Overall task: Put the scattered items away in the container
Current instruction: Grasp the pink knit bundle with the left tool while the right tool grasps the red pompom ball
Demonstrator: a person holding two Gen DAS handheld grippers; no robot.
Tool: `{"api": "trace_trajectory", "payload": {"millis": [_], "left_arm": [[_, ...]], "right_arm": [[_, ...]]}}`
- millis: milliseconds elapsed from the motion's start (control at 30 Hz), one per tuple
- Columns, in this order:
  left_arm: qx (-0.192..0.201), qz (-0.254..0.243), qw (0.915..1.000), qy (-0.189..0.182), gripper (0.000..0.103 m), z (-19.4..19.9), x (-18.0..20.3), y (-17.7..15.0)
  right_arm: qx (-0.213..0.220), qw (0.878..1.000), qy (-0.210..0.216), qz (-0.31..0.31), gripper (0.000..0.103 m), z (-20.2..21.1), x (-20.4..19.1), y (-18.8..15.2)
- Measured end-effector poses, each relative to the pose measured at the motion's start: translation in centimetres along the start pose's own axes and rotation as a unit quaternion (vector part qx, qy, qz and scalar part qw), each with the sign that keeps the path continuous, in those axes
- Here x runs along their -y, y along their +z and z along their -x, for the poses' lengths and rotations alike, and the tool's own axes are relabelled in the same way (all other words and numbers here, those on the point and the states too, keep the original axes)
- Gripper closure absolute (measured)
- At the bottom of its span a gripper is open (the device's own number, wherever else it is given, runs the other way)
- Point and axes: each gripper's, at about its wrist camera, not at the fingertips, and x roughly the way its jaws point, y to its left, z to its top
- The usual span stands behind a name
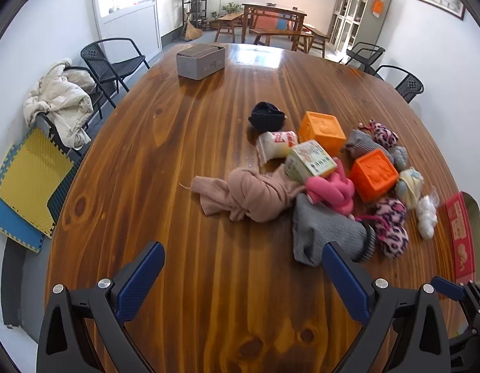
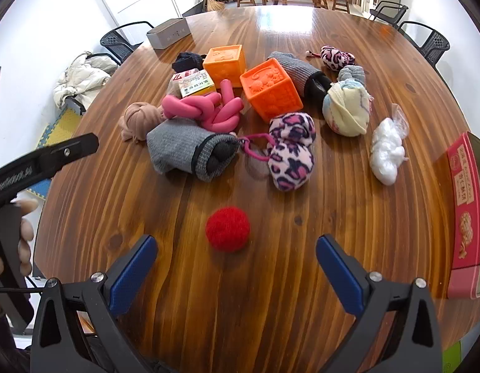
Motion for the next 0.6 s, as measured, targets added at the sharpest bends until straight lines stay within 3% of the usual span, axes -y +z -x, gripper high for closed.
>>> {"api": "trace_trajectory", "payload": {"millis": [333, 600], "left_arm": [[-0.022, -0.001, 0.9998, -0.003, 0.000, -5.8, -0.3, 3.8], [-0.043, -0.008, 0.9990, 0.002, 0.000, -9.3, 0.3, 4.6]], "right_arm": [[-0.010, 1.000, -0.013, -0.027, 0.001, -1.4, 1.2, 1.6], [-0.014, 0.998, -0.022, -0.054, 0.001, -1.6, 2.4, 1.3]]}}
